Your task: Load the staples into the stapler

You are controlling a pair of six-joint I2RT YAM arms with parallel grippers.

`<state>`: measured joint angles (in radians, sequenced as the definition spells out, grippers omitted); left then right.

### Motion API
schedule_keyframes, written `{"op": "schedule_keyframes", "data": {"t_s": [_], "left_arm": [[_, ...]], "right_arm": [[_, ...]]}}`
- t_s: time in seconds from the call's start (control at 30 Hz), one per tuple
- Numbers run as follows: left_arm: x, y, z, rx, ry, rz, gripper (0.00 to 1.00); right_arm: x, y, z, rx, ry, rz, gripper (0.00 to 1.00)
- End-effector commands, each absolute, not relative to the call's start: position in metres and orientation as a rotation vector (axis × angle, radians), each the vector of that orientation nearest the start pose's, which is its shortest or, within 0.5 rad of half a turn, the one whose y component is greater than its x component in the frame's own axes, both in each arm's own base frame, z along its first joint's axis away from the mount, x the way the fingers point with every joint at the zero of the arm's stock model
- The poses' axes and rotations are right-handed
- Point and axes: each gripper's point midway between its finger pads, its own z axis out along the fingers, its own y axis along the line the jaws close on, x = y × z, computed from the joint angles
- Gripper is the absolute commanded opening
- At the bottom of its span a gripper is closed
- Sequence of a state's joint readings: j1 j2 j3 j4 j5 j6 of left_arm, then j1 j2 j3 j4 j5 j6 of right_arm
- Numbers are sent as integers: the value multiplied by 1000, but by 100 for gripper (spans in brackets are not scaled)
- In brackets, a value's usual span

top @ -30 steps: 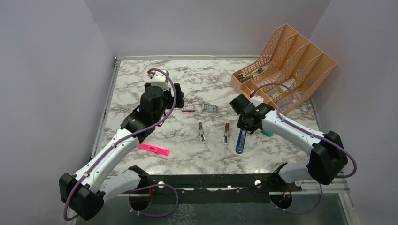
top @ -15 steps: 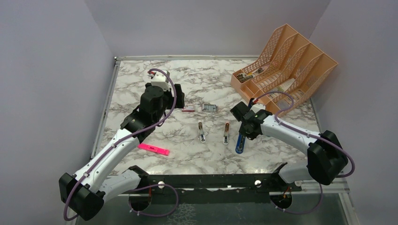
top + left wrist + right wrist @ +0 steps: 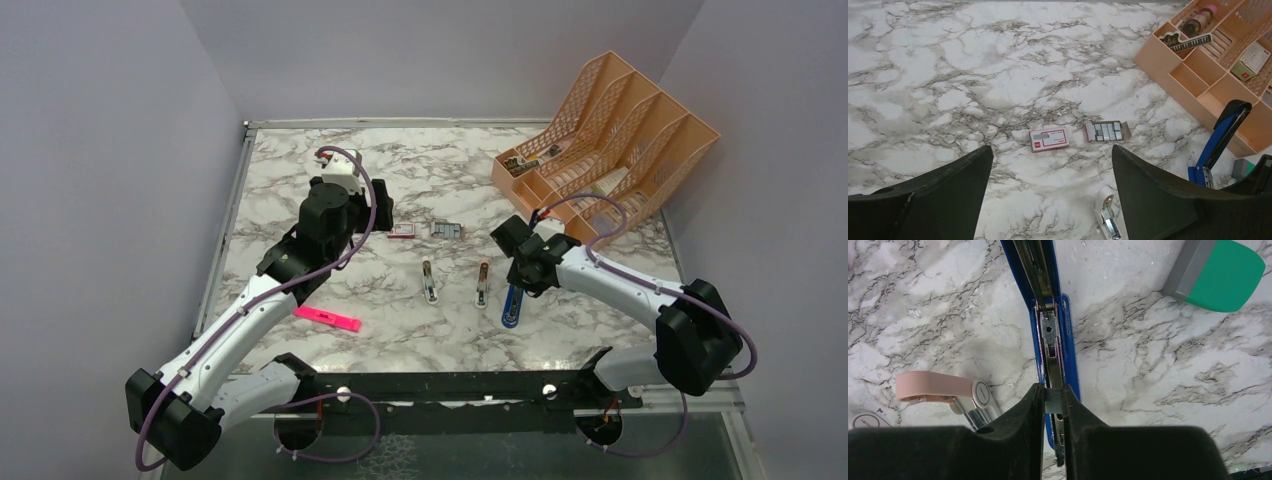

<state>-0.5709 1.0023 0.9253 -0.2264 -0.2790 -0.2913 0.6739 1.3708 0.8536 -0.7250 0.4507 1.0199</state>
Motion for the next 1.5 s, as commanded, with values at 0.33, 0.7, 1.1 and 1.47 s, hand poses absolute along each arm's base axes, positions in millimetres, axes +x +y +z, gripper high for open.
{"op": "schedule_keyframes", "data": {"t_s": [0.33,0.7,1.1,1.47], "left_arm": [[314,-161,278,78,1847,-362,89],[315,-161,277,78,1851,-361,89],[315,-162,274,79,1859,-360,89],[315,-164,270,80,1868,-366,89]], "right_arm": [[238,130,55,545,2532,-86,20],[239,135,52,505,2545,-60,20],[241,133,60,497,2530,-62,20],[239,126,65,506,2521,-99,20]]}}
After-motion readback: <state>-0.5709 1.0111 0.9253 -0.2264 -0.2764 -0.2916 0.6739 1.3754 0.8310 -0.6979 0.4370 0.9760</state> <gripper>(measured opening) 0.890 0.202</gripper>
